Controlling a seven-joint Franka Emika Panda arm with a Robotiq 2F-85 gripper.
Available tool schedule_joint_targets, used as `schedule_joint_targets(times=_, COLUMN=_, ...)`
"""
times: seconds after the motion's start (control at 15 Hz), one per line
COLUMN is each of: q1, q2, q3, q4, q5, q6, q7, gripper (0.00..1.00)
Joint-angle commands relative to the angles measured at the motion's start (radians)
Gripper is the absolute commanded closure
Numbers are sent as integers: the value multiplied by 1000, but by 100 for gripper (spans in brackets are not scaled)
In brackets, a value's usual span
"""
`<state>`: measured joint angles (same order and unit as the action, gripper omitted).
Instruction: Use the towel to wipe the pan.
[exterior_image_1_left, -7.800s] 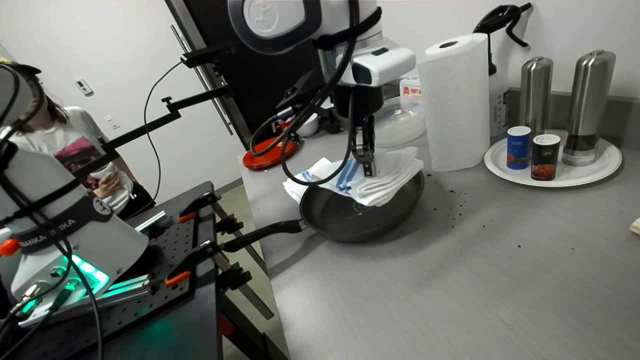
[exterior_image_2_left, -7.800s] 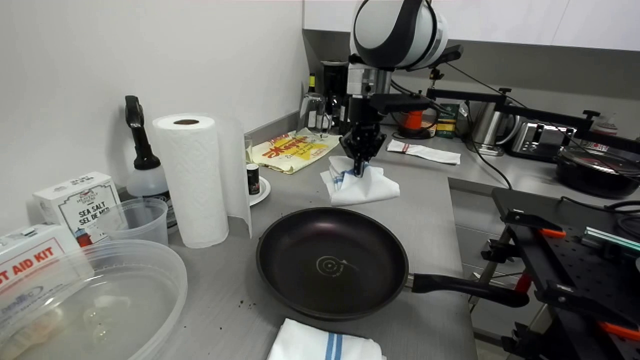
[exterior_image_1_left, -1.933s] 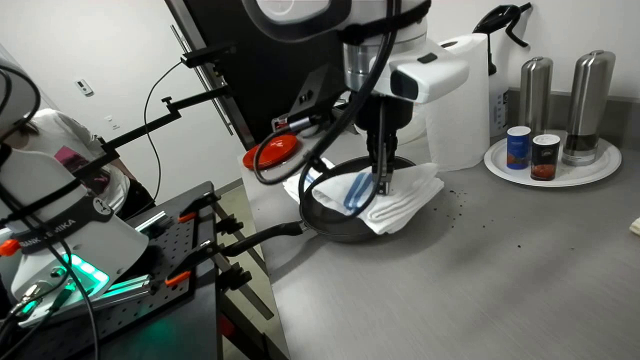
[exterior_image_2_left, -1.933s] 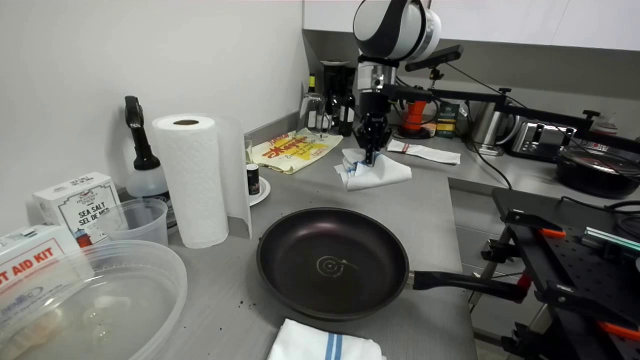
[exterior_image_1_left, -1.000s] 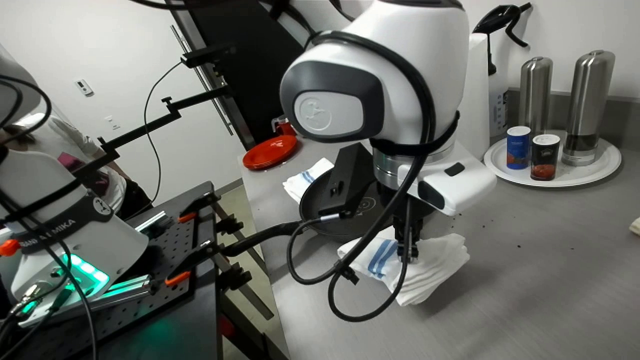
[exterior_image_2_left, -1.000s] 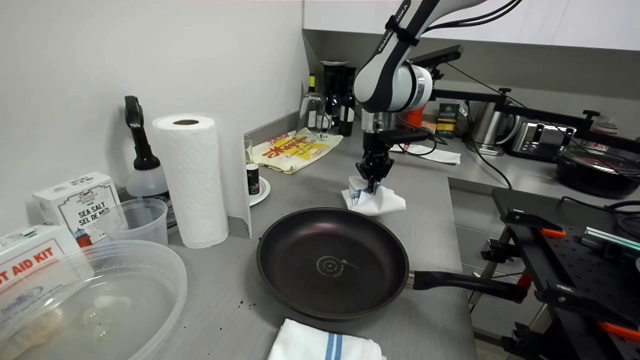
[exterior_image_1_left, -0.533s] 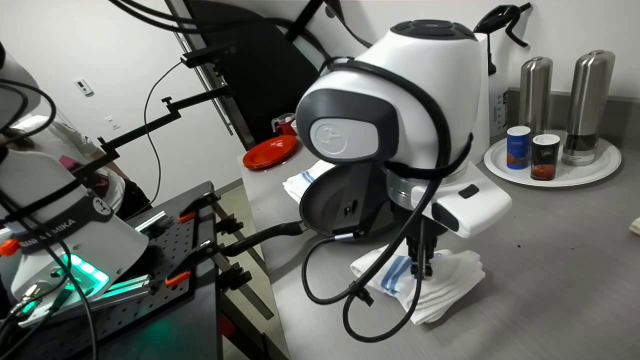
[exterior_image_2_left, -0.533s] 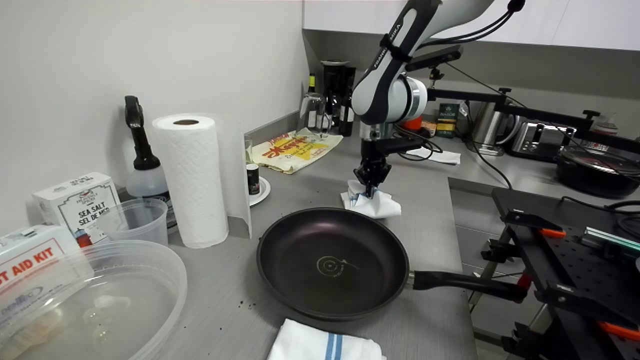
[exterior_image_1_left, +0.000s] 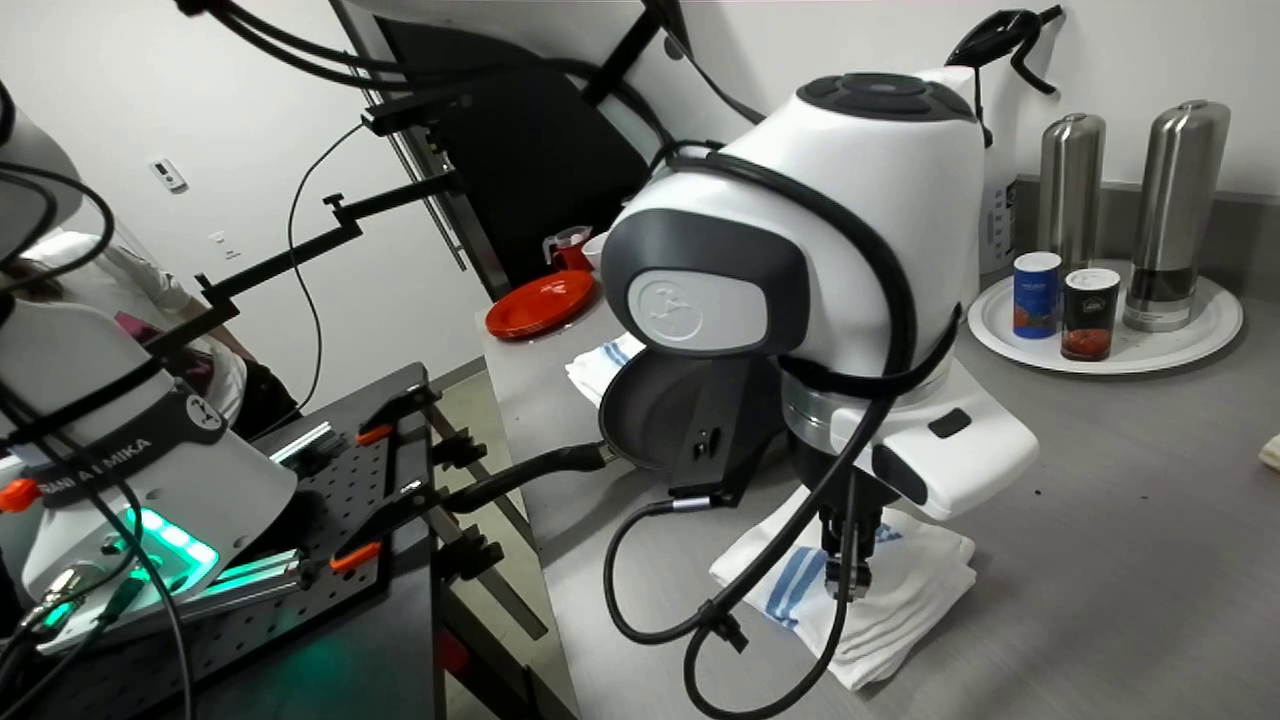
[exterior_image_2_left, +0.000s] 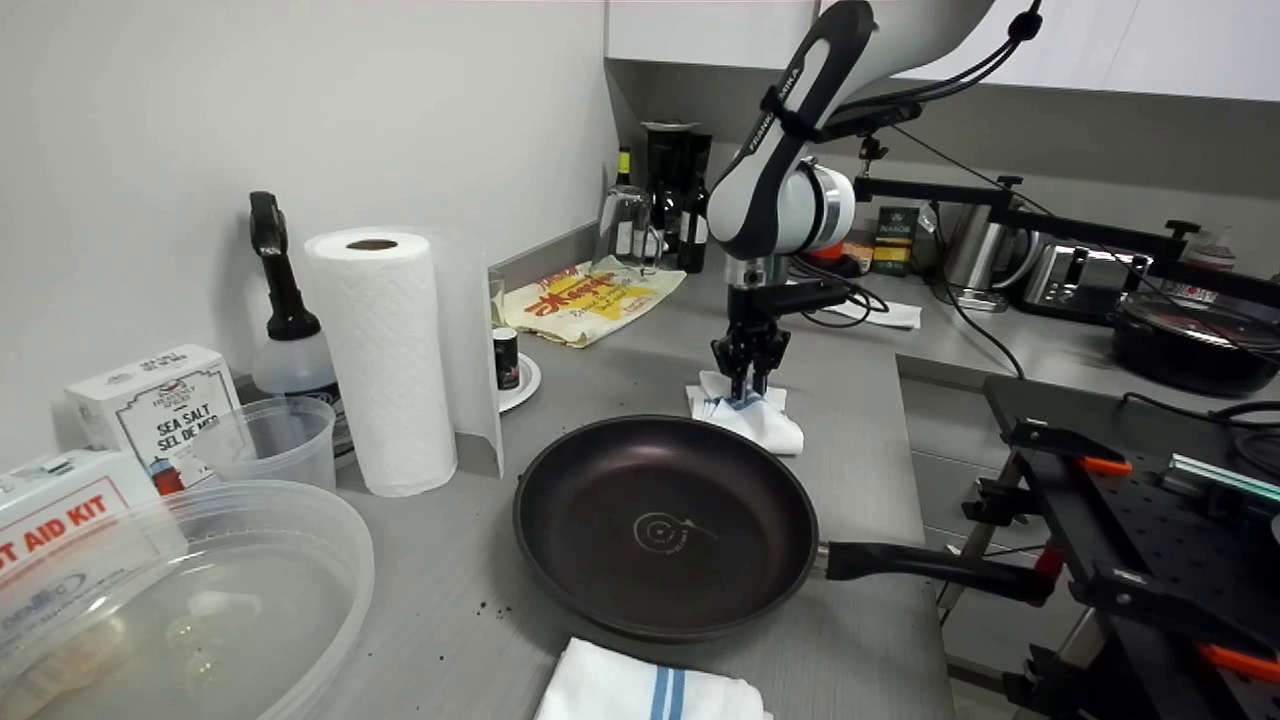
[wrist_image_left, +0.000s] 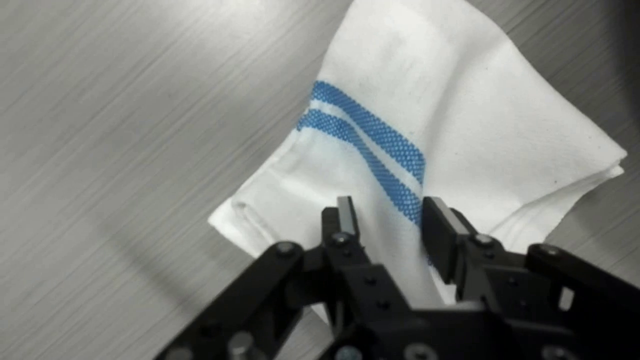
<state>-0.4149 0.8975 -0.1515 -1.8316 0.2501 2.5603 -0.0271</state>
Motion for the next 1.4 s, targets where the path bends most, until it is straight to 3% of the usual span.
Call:
schedule_joint_targets(times=0.0, q1=-18, q2=-34, q3=19, q4=-13, q5=-1, q6=-39, q7=-18, gripper=28)
schedule_joint_targets(times=0.27, q1=-25, q2=-115, q3=48, q4=-68, q5=4, q6=-87, q7=-64, gripper=1)
schedule_joint_targets(times=0.73, q1=-3, q2=-332, q3=61, q4=-211, q5=-14, q6=-215, q7=-168, gripper=0)
schedule_joint_targets(times=1.2, q1=65, q2=-574, q3=45, q4=-455, q5=-168, q6=-251, q7=-349, gripper=0)
schedule_joint_targets(times=1.27, q1=54, q2=-478, q3=40, q4=-350, q5=-122, q6=-250, q7=-300, gripper=0)
schedule_joint_targets(times=1.33, q1=63, q2=-507, q3=39, q4=-385, q5=-134, q6=-250, q7=-318, gripper=0)
